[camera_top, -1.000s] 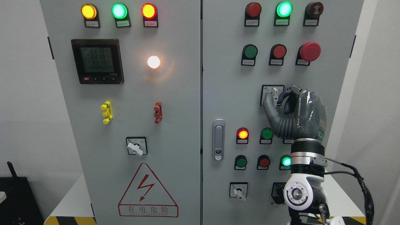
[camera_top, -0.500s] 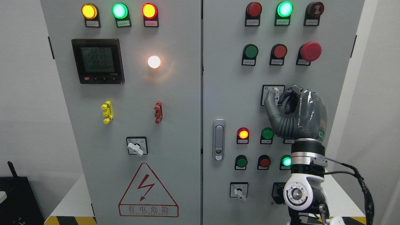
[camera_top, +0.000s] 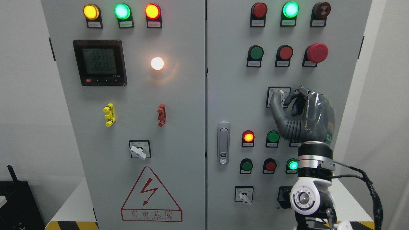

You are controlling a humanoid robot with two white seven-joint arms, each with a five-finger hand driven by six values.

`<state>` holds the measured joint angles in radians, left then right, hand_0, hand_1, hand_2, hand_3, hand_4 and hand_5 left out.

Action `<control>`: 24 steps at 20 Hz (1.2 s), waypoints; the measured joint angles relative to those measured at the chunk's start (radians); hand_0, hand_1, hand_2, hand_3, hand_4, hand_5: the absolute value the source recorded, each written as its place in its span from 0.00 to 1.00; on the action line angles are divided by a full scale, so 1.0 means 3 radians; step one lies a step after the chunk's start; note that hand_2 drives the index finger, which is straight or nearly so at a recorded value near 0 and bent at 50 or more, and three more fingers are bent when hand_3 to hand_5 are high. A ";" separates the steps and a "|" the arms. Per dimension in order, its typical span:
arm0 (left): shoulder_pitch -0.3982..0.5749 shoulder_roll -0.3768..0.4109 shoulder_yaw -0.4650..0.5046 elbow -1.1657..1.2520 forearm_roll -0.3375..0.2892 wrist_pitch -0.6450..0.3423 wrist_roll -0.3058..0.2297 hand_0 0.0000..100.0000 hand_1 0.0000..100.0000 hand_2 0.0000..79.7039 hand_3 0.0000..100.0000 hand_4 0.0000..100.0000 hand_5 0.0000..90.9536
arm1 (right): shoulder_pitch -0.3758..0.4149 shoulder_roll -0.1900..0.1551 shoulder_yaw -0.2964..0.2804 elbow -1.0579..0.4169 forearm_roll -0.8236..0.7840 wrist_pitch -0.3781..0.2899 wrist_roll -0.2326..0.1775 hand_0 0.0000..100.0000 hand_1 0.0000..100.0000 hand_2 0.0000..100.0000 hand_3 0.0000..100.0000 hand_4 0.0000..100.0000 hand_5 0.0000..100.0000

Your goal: Rotate and turn off gray switch

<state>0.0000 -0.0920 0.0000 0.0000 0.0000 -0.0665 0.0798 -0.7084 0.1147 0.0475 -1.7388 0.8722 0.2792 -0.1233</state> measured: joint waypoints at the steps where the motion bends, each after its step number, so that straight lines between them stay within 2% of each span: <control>1: 0.0000 0.0000 0.0000 0.0000 0.0000 0.0000 0.0000 0.12 0.39 0.00 0.00 0.00 0.00 | 0.0002 0.0000 0.0000 -0.0001 0.0000 -0.0006 0.0000 0.30 0.39 0.71 1.00 0.97 1.00; 24: 0.0000 0.0000 0.0000 0.0000 0.0000 0.0004 0.0000 0.12 0.39 0.00 0.00 0.00 0.00 | 0.0042 -0.0034 -0.0025 -0.0056 -0.0003 -0.0042 -0.0081 0.28 0.39 0.70 1.00 0.96 1.00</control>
<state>0.0000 -0.0920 0.0000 0.0000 0.0000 -0.0651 0.0798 -0.6958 0.1046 0.0400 -1.7556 0.8713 0.2667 -0.1477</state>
